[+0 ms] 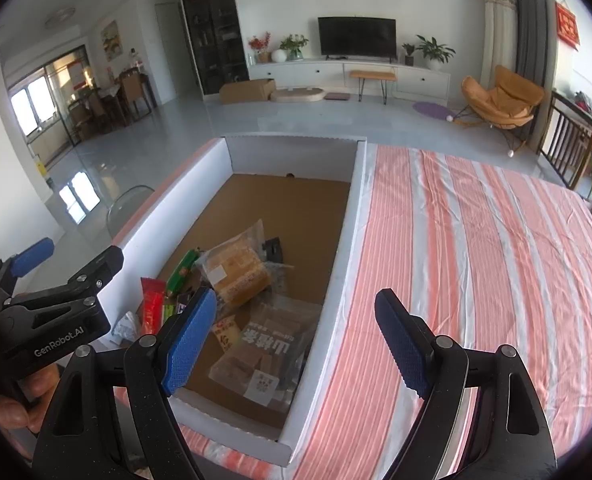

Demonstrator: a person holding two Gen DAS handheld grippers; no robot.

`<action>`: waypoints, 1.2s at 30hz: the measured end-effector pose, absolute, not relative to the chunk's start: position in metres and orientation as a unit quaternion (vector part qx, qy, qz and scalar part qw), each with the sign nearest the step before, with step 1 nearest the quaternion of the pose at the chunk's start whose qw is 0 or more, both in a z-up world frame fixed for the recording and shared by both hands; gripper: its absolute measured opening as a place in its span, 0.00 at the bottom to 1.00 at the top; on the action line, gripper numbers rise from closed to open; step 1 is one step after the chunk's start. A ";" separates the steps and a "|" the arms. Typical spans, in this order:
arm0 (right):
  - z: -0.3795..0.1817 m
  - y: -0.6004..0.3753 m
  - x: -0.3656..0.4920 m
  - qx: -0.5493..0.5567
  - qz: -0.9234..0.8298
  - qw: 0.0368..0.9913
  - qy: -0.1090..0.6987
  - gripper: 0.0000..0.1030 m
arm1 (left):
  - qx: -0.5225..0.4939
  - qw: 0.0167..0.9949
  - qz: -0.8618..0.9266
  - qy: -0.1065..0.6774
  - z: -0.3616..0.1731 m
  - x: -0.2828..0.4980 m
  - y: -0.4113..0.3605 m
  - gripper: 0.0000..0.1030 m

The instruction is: Organize snacks

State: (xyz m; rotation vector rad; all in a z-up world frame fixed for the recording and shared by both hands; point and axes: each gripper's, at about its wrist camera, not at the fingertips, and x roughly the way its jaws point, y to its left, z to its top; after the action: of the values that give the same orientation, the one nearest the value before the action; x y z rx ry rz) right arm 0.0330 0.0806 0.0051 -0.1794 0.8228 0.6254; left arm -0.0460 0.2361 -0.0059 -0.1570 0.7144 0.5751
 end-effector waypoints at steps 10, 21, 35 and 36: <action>0.006 0.094 0.025 -0.109 0.304 0.865 0.384 0.82 | -0.083 0.896 0.269 0.345 -0.007 -0.046 0.239 1.00; 0.008 0.100 0.025 -0.125 0.311 0.856 0.394 0.82 | -0.083 0.894 0.271 0.348 -0.009 -0.046 0.240 1.00; 0.003 0.106 0.022 -0.139 0.314 0.849 0.402 0.82 | -0.089 0.890 0.275 0.353 -0.015 -0.046 0.249 1.00; 0.003 0.106 0.022 -0.138 0.314 0.849 0.402 0.82 | -0.089 0.890 0.275 0.352 -0.015 -0.046 0.249 1.00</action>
State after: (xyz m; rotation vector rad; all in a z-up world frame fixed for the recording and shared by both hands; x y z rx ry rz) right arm 0.0218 0.1058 0.0032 -0.2915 0.8471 0.6611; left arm -0.0464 0.2491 -0.0150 -0.1844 0.7320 0.5708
